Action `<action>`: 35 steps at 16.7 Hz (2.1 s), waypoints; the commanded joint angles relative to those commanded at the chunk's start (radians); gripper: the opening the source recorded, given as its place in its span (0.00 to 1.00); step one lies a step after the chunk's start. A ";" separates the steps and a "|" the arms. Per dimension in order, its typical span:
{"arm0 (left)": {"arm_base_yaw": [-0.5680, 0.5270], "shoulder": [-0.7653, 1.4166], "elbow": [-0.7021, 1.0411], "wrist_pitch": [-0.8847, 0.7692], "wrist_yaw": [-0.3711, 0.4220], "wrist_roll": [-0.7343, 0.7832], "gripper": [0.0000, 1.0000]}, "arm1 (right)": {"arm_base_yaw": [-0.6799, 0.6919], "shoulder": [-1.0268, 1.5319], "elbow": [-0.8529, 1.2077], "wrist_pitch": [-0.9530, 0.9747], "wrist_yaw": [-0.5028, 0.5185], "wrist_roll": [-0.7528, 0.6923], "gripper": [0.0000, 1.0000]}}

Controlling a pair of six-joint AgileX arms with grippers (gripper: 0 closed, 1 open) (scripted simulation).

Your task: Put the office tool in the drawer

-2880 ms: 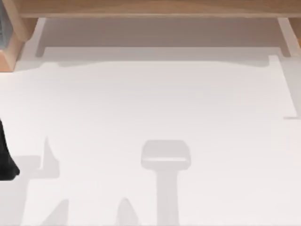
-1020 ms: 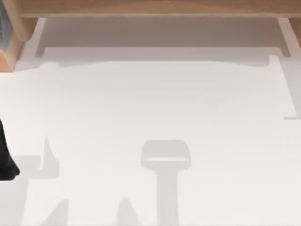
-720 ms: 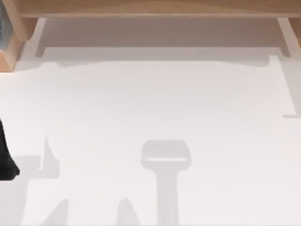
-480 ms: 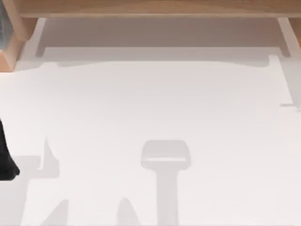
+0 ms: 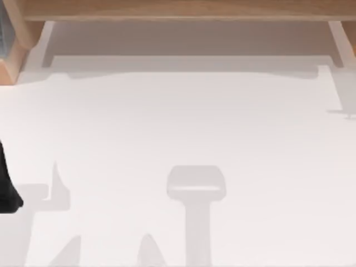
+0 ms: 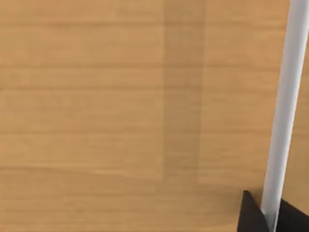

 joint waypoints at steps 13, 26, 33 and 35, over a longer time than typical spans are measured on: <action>0.000 0.000 0.000 0.000 0.000 0.000 1.00 | 0.085 0.106 0.249 -0.145 0.087 -0.001 0.00; 0.000 0.000 0.000 0.000 0.000 0.000 1.00 | 0.143 0.231 0.529 -0.303 0.151 0.000 0.00; 0.000 0.000 0.000 0.000 0.000 0.000 1.00 | 0.143 0.231 0.529 -0.303 0.151 0.000 0.38; 0.000 0.000 0.000 0.000 0.000 0.000 1.00 | 0.143 0.231 0.529 -0.303 0.151 0.000 0.53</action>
